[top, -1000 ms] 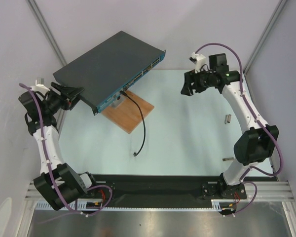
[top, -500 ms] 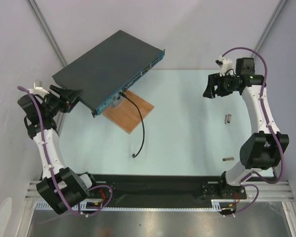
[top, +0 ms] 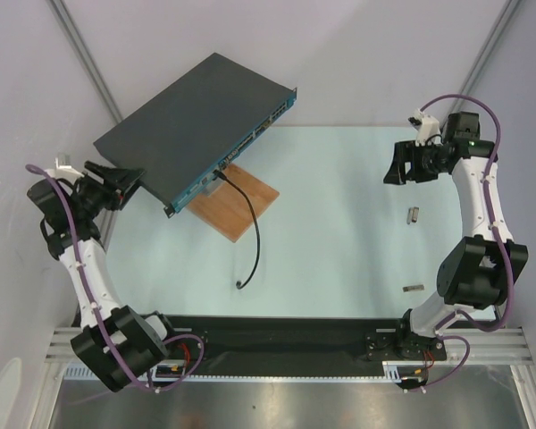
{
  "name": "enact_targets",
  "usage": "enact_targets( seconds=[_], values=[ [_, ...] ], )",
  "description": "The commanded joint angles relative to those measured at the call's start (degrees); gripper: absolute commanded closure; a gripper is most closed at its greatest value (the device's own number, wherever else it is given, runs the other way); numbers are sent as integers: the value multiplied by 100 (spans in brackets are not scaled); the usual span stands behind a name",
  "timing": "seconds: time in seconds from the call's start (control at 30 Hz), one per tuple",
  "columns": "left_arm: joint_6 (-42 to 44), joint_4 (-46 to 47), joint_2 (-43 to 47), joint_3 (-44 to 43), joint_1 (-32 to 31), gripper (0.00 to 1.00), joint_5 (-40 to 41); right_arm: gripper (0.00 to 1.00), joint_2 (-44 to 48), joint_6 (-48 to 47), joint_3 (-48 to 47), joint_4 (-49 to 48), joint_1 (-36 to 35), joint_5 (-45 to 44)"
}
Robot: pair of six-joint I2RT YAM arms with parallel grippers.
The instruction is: Insert the plug into the switch port
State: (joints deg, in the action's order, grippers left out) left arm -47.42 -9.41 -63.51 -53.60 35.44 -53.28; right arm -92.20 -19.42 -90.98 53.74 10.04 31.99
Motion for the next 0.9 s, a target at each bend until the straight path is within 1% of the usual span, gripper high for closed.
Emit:
enact_targets(
  seconds=[0.0,0.07,0.1,0.13,0.2,0.23,0.33,0.37,0.47,0.53,0.57,0.63,0.73,0.87],
  values=[
    [927,-685,-233,377,552,85,1601,23,62,-185,-8,111,59,71],
    [893,-633,-232,368,560,75,1479,23,27,-211,1,128,77,62],
    [892,-528,-232,325,560,68,1374,23,10,-255,1,146,103,36],
    [892,-492,-232,289,560,55,1286,22,-17,-281,1,146,120,10],
    [883,-422,-171,141,552,46,1171,22,-34,-334,62,155,190,-17],
    [892,-413,-119,88,560,37,1170,22,-69,-378,89,146,226,-35],
    [954,-395,92,-106,560,27,1197,21,-131,-509,221,129,401,-149],
    [1006,-412,154,-159,560,20,1214,20,-183,-562,256,120,445,-192],
    [1129,-447,435,-308,560,13,1319,20,-385,-642,344,67,647,-517],
    [1252,-474,672,-352,552,7,1539,22,-595,-581,370,-64,771,-833],
    [1287,-491,742,-344,552,6,1679,23,-667,-563,379,-91,806,-904],
    [1498,-588,936,-326,552,5,1794,25,-798,-554,440,-196,850,-1097],
    [1806,-650,1156,-256,552,5,2031,27,-1001,-694,643,-223,894,-1466],
    [1982,-711,1306,-115,560,4,2216,26,-1151,-1071,845,84,1061,-1406]
  ],
)
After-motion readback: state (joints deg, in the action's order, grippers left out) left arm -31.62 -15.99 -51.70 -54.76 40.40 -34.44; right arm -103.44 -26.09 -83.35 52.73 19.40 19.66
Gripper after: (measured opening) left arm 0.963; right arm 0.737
